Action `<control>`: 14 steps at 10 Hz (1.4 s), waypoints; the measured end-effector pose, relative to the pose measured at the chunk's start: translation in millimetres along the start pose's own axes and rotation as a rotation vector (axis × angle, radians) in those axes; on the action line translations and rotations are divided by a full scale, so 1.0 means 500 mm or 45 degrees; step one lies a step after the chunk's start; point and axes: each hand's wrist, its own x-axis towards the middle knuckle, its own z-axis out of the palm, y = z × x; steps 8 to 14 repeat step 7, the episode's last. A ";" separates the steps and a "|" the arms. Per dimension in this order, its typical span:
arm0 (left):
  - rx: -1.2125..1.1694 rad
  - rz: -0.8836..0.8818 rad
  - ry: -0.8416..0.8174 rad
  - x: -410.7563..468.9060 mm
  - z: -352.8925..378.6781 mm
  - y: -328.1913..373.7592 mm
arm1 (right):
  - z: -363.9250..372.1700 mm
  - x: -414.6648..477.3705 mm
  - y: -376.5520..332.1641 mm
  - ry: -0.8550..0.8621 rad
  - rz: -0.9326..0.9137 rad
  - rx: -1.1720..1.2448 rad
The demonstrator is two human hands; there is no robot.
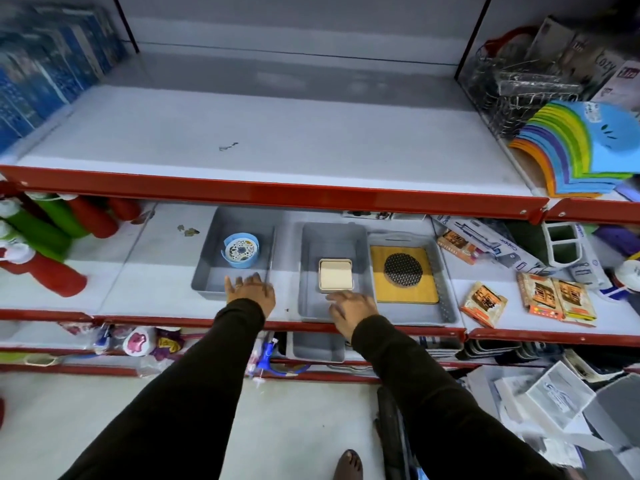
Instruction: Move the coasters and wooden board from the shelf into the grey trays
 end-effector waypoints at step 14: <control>-0.031 0.492 0.137 -0.170 0.011 0.023 | 0.018 -0.068 -0.084 0.023 0.097 0.021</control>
